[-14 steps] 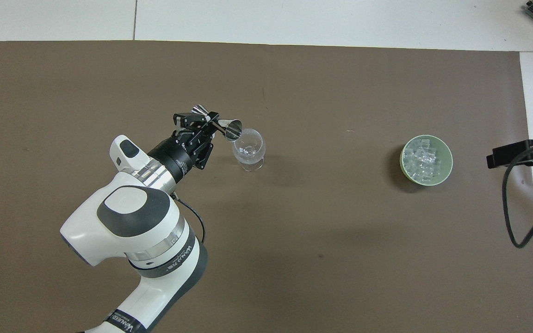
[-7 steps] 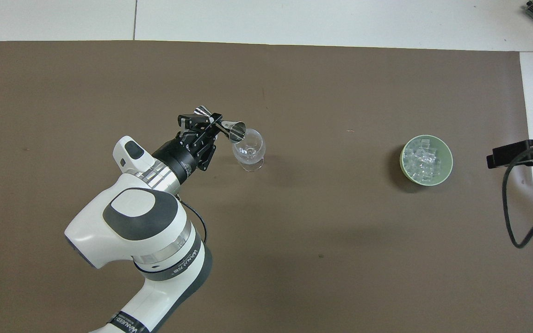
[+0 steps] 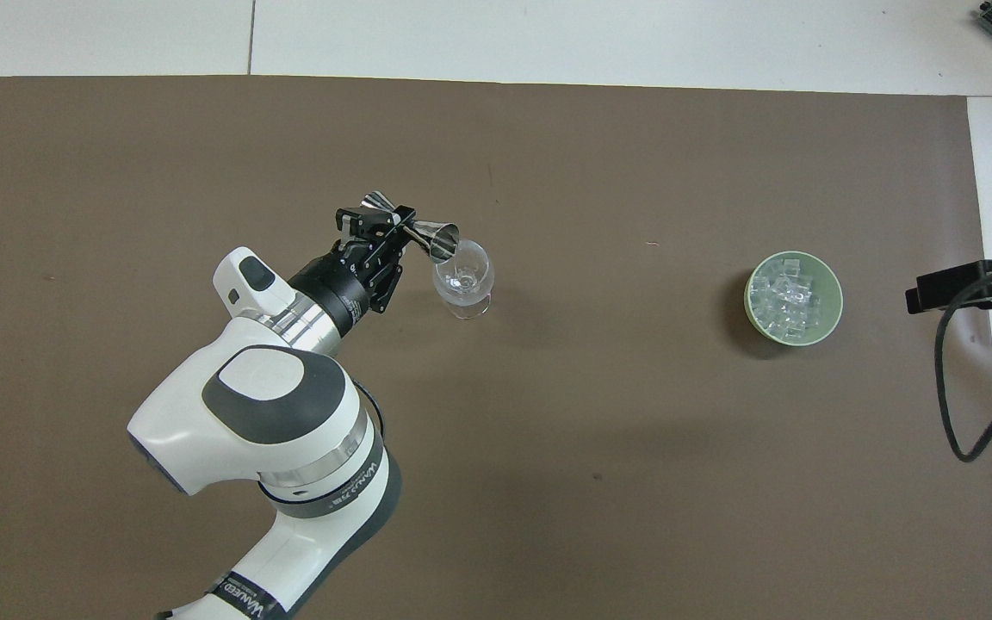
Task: Pour wine and add ice with both arms
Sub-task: 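Tilt the metal cup over the clear glass with the left gripper, then tip the metal cup further to pour into the clear glass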
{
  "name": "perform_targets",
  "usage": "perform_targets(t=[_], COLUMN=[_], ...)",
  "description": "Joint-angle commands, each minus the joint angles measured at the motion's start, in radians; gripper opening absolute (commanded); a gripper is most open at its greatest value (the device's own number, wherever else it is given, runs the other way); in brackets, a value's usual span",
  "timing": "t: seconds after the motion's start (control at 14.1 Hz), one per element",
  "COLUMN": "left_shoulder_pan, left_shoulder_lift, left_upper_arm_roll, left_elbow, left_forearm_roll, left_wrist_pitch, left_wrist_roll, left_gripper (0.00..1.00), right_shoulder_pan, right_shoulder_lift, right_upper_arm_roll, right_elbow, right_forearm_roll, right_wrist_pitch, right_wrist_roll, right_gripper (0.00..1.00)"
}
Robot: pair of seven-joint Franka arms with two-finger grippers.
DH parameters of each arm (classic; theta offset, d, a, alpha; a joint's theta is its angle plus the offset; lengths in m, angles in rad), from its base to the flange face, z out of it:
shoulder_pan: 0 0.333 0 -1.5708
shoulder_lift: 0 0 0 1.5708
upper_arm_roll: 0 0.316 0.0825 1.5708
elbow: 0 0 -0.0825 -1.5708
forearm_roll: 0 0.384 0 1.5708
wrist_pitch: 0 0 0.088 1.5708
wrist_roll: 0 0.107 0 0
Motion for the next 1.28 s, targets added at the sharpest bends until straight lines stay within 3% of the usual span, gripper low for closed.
perform_targets(t=[0.0, 1.21], left_shoulder_pan=[-0.024, -0.037], left_shoulder_lift=[0.015, 0.017], left_upper_arm_roll=[0.007, 0.007], left_elbow=[0.029, 0.025], left_forearm_roll=[0.015, 0.043], left_wrist_pitch=[0.036, 0.059], left_wrist_roll=[0.006, 0.095], left_gripper=[0.0, 0.0], right_shoulder_pan=[-0.006, -0.006], right_shoulder_lift=[-0.02, -0.02], right_upper_arm_roll=[0.002, 0.002], right_elbow=[-0.02, -0.02], right_forearm_roll=[0.003, 0.003], right_wrist_pitch=[-0.004, -0.004], right_wrist_roll=[-0.021, -0.021], right_gripper=[1.0, 1.0])
